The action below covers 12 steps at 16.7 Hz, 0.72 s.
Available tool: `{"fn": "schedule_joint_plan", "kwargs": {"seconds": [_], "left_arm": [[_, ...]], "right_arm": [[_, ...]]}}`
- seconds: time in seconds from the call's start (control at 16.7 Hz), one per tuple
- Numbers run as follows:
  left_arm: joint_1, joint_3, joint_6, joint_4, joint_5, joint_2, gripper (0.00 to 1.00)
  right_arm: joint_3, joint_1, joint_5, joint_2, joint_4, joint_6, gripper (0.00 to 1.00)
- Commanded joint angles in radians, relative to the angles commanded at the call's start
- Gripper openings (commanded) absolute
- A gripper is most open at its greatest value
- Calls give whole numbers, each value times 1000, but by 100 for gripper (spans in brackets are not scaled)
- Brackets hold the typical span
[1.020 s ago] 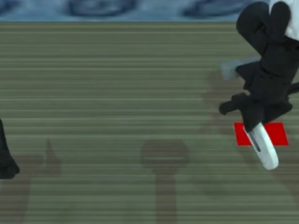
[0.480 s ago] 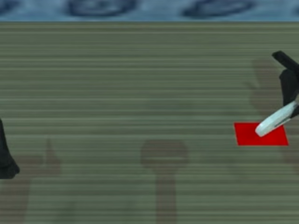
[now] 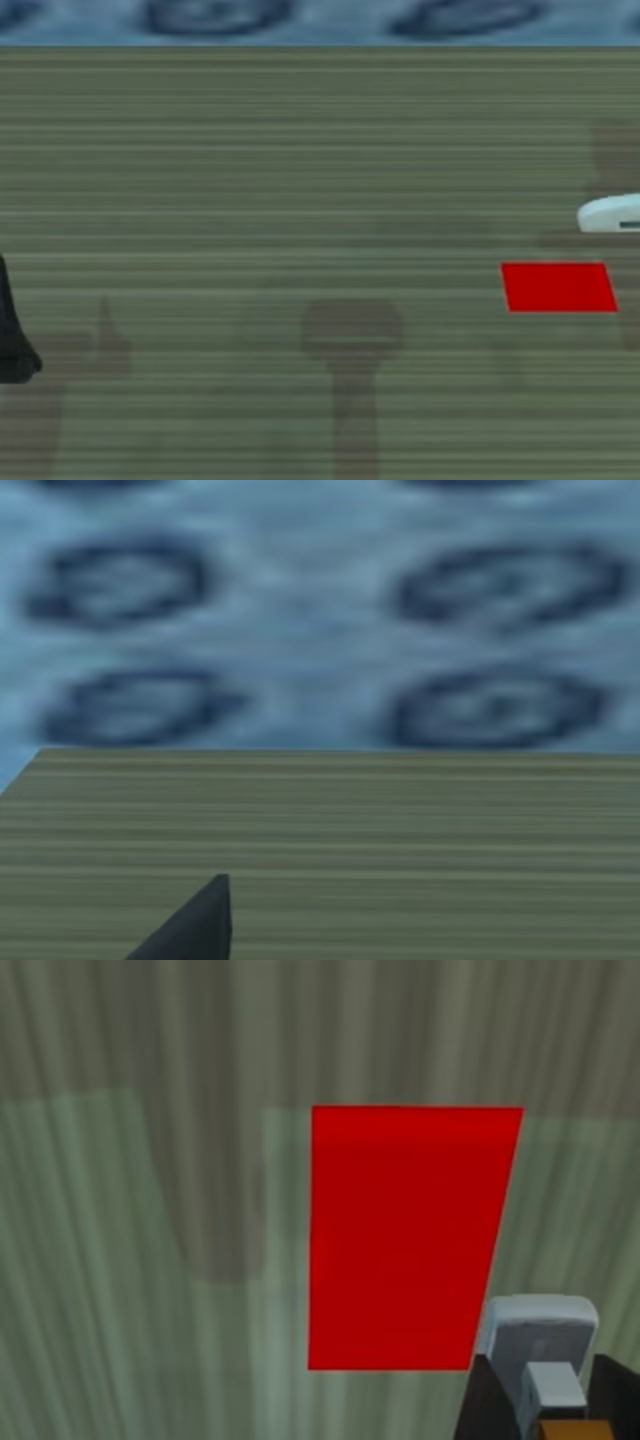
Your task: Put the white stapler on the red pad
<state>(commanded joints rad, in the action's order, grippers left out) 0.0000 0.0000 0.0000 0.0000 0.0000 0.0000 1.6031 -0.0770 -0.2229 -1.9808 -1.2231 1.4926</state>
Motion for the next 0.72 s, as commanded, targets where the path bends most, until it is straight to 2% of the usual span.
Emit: {"fn": "schedule_joint_plan", "kwargs": {"seconds": [0.42,0.72], "left_arm": [[0,0,0,0,0,0,100],[0,0,0,0,0,0,100]], "right_arm": [[-14,9,0,-6,17,8,0],[-134,59,0,-51,202,65,0]]}}
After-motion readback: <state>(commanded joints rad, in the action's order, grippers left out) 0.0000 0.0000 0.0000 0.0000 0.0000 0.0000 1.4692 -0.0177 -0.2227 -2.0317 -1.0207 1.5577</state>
